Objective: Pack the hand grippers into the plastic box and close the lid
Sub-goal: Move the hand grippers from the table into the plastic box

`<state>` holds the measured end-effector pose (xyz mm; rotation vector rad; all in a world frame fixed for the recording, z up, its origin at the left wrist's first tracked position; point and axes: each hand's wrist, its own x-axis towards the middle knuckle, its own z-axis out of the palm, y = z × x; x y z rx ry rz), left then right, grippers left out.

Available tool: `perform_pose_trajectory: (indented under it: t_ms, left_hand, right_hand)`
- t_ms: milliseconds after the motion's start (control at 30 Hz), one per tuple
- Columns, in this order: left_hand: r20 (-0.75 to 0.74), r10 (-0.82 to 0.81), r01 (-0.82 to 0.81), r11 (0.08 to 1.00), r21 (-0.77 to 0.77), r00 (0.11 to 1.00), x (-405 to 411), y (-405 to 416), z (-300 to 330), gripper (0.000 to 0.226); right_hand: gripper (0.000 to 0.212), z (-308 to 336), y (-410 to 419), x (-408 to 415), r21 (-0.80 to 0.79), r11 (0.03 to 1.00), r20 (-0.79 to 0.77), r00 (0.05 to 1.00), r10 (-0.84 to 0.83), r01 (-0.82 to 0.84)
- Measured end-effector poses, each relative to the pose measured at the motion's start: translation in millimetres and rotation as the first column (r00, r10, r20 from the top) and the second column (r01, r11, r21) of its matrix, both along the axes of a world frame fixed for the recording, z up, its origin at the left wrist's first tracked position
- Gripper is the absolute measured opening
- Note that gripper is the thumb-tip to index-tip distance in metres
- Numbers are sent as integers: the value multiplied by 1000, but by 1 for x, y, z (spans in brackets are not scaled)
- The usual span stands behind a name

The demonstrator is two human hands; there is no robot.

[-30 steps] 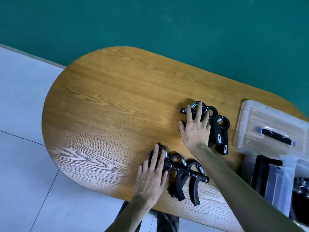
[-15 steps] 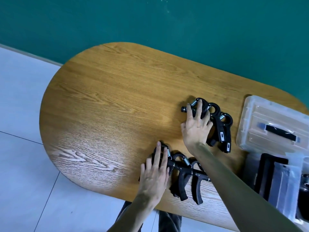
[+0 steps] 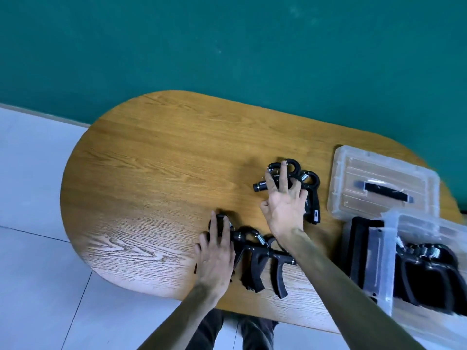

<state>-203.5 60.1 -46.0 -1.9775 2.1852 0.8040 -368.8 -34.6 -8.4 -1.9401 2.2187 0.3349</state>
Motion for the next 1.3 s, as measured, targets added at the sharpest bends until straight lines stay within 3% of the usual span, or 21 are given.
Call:
perform_pose_trajectory:
  t_ms: [233, 367, 533, 833, 1300]
  left_hand:
    - [-16, 229, -229, 970, -76, 973, -32, -20, 65, 64]
    - [7, 204, -201, 970, -135, 979, -65, -25, 99, 66]
    - [-113, 195, -216, 951, -223, 974, -116, -15, 127, 65]
    - [-175, 76, -123, 953, -278, 982, -215, 10, 152, 65]
    - [-42, -139, 126, 963, -236, 989, -361, 66, 143, 60]
  right_hand:
    - [80, 64, 43, -32, -123, 991, 39, 998, 58, -53]
    - [77, 98, 62, -55, -218, 976, 127, 991, 35, -7]
    - [81, 130, 84, -90, -287, 957, 169, 985, 12, 38]
    - [82, 147, 130, -183, -365, 916, 207, 974, -96, 168]
    - [84, 120, 219, -319, -269, 853, 287, 883, -372, 446]
